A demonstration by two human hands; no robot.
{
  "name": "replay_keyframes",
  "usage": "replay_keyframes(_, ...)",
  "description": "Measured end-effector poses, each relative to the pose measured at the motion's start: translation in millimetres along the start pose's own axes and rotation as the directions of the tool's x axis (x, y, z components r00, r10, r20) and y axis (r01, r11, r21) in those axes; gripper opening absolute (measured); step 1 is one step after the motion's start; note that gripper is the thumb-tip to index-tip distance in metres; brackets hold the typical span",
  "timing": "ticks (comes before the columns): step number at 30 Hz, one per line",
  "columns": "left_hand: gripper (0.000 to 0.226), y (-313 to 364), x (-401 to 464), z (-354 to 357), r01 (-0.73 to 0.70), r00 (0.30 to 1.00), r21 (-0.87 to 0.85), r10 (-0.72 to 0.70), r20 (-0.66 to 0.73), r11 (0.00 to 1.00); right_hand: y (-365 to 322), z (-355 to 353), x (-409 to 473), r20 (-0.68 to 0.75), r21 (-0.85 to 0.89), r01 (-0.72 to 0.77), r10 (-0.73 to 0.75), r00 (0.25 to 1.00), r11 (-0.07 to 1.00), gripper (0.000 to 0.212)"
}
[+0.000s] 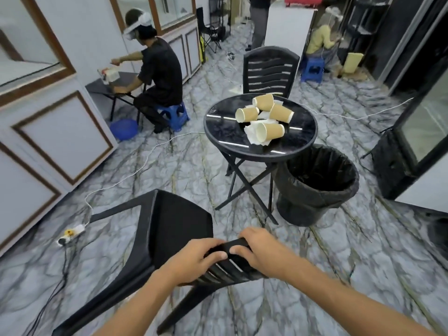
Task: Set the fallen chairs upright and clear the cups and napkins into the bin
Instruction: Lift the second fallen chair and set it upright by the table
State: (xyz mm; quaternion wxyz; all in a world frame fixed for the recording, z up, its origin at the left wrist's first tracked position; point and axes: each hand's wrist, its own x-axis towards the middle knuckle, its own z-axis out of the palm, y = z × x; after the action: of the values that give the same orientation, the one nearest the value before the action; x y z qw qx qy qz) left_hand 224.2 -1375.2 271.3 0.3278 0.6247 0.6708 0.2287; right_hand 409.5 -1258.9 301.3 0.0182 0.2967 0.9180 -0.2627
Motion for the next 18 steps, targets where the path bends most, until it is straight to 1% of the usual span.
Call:
replay_keyframes(3, 0.027, -7, -32, -4, 0.023, 0.996, -0.047, -0.027, -0.086, 0.999, -24, 7, -5, -0.053, 0.062, 0.048, -0.044, 0.998, 0.997, 0.035)
replay_keyframes(6, 0.027, -11, -56, -13, 0.045, 0.981, -0.04, -0.051, -0.185, 0.998, -38, 14, -15, -0.136, 0.106, 0.083, -0.068, 0.988, 0.991, 0.036)
replay_keyframes(8, 0.02, -20, -68, -21, 0.068, 0.967, -0.076, -0.085, -0.239, 0.995, -41, 17, -23, -0.152, 0.174, 0.101, -0.075, 0.986, 0.98, 0.036)
replay_keyframes(10, 0.019, -28, -80, -33, 0.112, 0.943, -0.131, -0.146, -0.298, 0.985, -41, 14, -29, -0.149, 0.238, 0.13, -0.096, 0.984, 0.962, 0.043)
replay_keyframes(12, 0.02, -38, -91, -44, 0.147, 0.914, -0.176, -0.202, -0.353, 0.973, -43, 7, -27, -0.12, 0.221, 0.157, -0.133, 0.984, 0.962, 0.05)
replay_keyframes(15, 0.022, -48, -109, -57, 0.177, 0.872, -0.249, -0.269, -0.409, 0.952, -58, -9, -11, -0.055, 0.148, 0.21, -0.204, 0.977, 0.966, 0.05)
replay_keyframes(16, 0.023, -52, -115, -61, 0.184, 0.857, -0.276, -0.291, -0.425, 0.943, -68, -13, -4, -0.034, 0.103, 0.239, -0.237, 0.971, 0.965, 0.055)
replay_keyframes(18, 0.03, -58, -131, -73, 0.208, 0.841, -0.308, -0.331, -0.429, 0.928, -92, -18, 10, -0.003, -0.008, 0.315, -0.315, 0.949, 0.949, 0.072)
